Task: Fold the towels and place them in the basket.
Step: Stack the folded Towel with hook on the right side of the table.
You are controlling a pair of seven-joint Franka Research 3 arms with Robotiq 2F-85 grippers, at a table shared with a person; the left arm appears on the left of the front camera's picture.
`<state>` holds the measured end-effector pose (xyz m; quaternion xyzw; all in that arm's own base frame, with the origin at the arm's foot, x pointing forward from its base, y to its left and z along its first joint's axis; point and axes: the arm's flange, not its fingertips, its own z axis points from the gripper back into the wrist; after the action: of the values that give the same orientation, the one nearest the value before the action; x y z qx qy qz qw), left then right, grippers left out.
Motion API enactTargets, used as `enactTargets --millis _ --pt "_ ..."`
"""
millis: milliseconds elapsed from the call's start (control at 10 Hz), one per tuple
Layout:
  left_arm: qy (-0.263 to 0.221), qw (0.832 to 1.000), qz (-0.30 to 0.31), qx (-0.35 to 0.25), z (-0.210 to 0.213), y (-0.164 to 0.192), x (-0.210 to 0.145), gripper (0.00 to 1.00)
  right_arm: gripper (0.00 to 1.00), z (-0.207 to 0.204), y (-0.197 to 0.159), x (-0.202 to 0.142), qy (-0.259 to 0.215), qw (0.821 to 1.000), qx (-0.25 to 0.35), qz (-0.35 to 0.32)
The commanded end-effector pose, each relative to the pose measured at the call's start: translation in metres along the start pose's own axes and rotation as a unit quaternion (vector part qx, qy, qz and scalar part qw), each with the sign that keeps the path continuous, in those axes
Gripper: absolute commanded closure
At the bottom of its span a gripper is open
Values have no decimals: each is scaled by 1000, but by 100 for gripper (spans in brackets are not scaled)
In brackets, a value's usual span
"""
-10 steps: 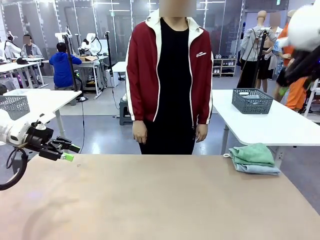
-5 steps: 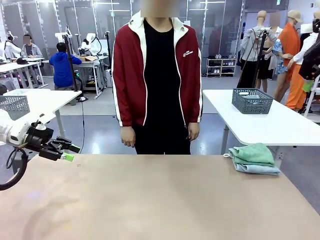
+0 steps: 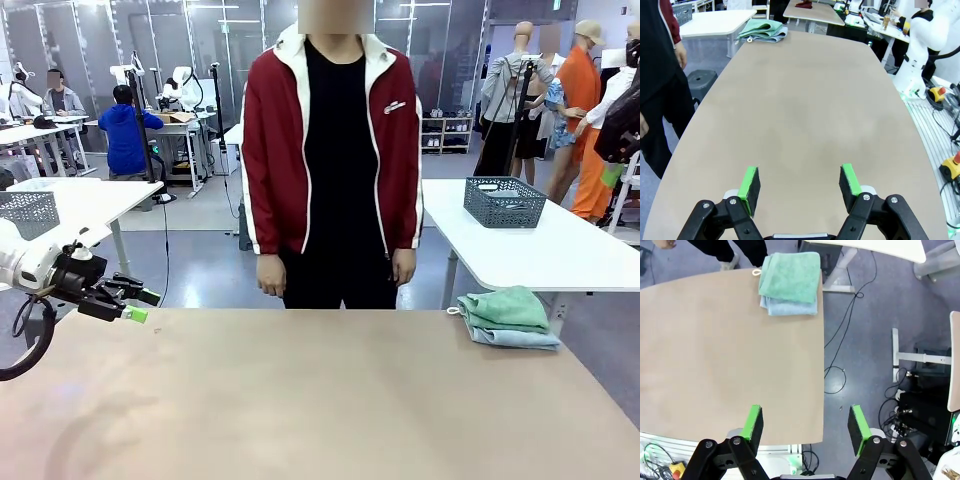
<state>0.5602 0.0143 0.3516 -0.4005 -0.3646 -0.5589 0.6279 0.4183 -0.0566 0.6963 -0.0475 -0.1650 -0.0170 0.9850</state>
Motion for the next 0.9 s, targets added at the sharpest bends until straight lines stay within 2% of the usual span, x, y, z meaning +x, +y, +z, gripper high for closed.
enactTargets --millis 0,800 --pt "-1 1000 -4 -8 1 1 2 19 15 4 -2 3 6 1000 -1 7" --pt "-1 1000 -4 -8 1 1 2 19 15 4 -2 3 6 1000 -1 7"
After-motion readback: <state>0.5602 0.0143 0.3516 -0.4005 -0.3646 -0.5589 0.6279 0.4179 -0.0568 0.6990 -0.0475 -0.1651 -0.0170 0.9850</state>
